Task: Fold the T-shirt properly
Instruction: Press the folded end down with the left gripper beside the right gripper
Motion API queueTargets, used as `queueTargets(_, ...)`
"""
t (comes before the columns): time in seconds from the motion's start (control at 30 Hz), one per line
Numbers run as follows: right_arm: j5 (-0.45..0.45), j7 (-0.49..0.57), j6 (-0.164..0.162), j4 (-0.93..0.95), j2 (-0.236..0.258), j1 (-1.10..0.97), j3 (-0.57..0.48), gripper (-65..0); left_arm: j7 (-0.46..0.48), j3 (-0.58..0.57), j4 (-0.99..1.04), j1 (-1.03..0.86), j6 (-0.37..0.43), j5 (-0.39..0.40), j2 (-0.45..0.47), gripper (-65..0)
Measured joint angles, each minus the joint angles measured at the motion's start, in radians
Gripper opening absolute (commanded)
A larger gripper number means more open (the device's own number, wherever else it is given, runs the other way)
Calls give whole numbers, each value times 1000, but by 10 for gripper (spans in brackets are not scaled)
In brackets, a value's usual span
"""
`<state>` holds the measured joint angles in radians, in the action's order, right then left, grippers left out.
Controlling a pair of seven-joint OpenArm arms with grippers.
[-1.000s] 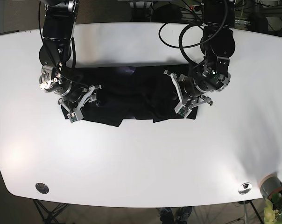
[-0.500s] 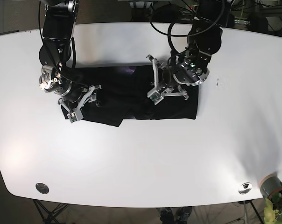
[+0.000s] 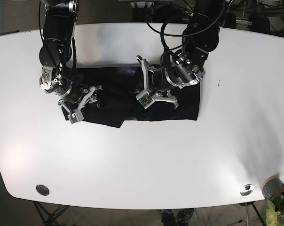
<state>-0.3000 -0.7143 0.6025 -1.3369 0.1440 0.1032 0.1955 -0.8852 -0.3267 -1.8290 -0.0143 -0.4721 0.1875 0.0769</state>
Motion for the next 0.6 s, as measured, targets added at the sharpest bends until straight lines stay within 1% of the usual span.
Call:
queueTargets(0.1, 0, 0, 0, 0, 0, 0, 0, -257, -2, 75, 0, 1, 1, -5, 1, -626)
queueTargets(0.3, 1, 0, 0, 0, 0, 0, 0, -257, -4, 177, 4, -2, 1, -7, 2, -626)
queueTargets(0.4, 1, 0, 0, 0, 0, 0, 0, -257, -2, 197, 29, 1, 1, -8, 3, -626)
queueTargets(0.6, 1, 0, 0, 0, 0, 0, 0, -257, -3, 193, 109, 2, 1, -8, 0, -626)
